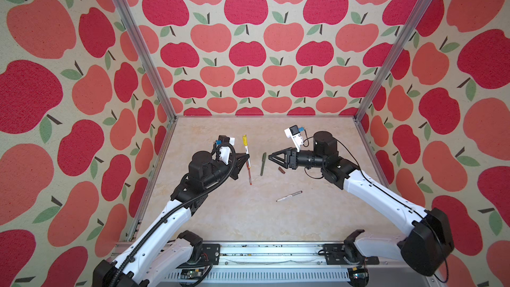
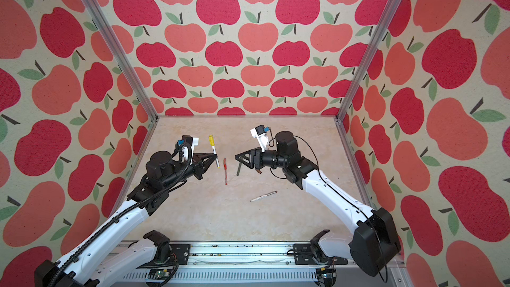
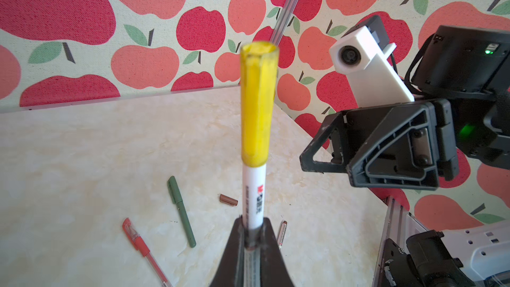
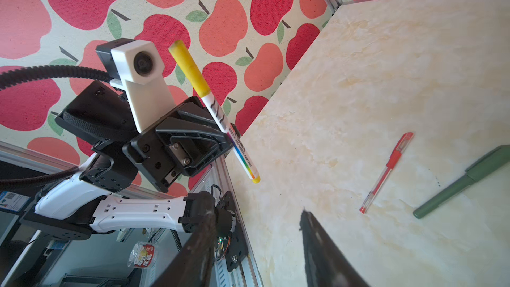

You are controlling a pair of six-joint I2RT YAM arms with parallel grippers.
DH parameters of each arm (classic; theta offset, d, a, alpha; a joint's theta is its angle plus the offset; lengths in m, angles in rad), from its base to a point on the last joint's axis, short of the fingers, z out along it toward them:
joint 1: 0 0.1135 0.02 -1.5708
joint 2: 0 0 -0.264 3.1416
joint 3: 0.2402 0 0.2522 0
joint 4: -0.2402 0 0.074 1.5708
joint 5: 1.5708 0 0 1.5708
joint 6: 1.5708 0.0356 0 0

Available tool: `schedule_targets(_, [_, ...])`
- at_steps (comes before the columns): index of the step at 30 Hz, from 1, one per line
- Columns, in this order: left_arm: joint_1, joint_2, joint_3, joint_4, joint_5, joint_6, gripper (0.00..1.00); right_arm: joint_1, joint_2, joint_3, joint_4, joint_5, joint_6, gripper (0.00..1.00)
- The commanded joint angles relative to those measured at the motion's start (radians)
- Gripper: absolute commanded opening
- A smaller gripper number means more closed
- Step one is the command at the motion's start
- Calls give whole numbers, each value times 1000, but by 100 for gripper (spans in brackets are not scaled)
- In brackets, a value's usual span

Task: Insert pens into pen caps
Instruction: Place the pen at the center of the table.

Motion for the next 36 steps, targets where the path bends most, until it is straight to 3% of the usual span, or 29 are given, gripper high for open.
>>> schedule_targets(1, [-40, -67, -47, -61, -82, 92, 0, -11, -54, -10, -58, 80, -107, 54])
schedule_targets(7, [-68, -137, -52, -184, -163, 46, 0, -29, -84, -14, -94, 158, -136, 55])
schedule_targets(11, [-68, -148, -46, -321, -273, -118, 0, -37, -67, -8, -171, 264, -144, 55])
schedule_targets(16, [-68, -84, -18, -494, -301, -267, 0, -48, -22, 6, -302, 410, -142, 55])
schedule_targets(21, [-48, 33, -6, -597, -273, -361, 0, -62, 7, 12, -383, 463, -136, 55])
schedule_targets(25, [15, 189, 14, -641, -166, -391, 0, -66, -4, -11, -369, 467, -125, 55])
schedule_targets(36, [64, 439, 69, -632, -40, -375, 0, -66, -36, -67, -341, 463, -110, 55])
